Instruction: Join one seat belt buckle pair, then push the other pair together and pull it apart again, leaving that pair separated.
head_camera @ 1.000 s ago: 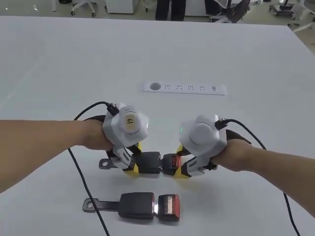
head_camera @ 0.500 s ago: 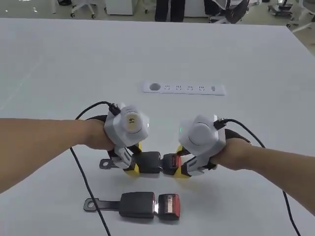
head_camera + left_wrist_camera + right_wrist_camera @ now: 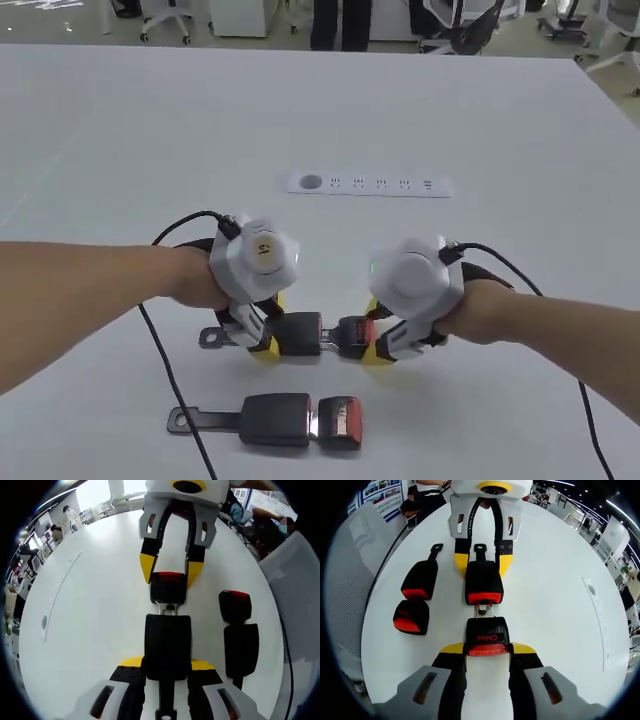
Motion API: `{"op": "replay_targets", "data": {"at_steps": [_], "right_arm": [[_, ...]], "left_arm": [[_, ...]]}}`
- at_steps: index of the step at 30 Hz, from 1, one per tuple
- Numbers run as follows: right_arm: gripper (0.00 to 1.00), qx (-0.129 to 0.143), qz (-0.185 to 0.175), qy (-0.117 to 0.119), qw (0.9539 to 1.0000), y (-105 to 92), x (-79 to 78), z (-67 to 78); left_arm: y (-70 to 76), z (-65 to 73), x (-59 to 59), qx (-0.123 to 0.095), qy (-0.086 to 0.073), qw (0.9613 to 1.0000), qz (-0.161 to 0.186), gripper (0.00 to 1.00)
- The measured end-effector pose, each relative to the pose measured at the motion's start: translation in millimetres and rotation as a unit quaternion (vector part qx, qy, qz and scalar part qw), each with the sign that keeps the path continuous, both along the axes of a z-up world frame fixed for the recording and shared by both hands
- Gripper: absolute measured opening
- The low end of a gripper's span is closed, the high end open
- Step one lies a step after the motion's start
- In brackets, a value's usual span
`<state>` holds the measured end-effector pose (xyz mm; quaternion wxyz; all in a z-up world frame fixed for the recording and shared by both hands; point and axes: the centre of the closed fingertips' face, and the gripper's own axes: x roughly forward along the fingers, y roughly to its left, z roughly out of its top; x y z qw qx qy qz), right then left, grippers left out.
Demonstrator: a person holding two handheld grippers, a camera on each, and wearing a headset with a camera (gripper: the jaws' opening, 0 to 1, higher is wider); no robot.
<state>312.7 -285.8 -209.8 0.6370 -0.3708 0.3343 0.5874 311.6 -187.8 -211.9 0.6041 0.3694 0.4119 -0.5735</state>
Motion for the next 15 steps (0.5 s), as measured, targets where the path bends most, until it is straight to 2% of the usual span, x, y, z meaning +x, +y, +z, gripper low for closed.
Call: {"op": "replay_targets", "data": {"at_steps": [4, 15], "right_arm": [[0.3, 0.001, 0.002, 0.0, 1.0, 3.3, 0.9, 0.1], [0.31, -0.001, 0.005, -0.001, 1.0, 3.4, 0.9, 1.3]], "left_arm": [[0.4, -0.8, 0.4, 0.006, -0.001, 1.0, -0.003, 0.33], [-1.2, 1.1, -2.2, 0.003, -0.002, 1.0, -0.003, 0.33]]}}
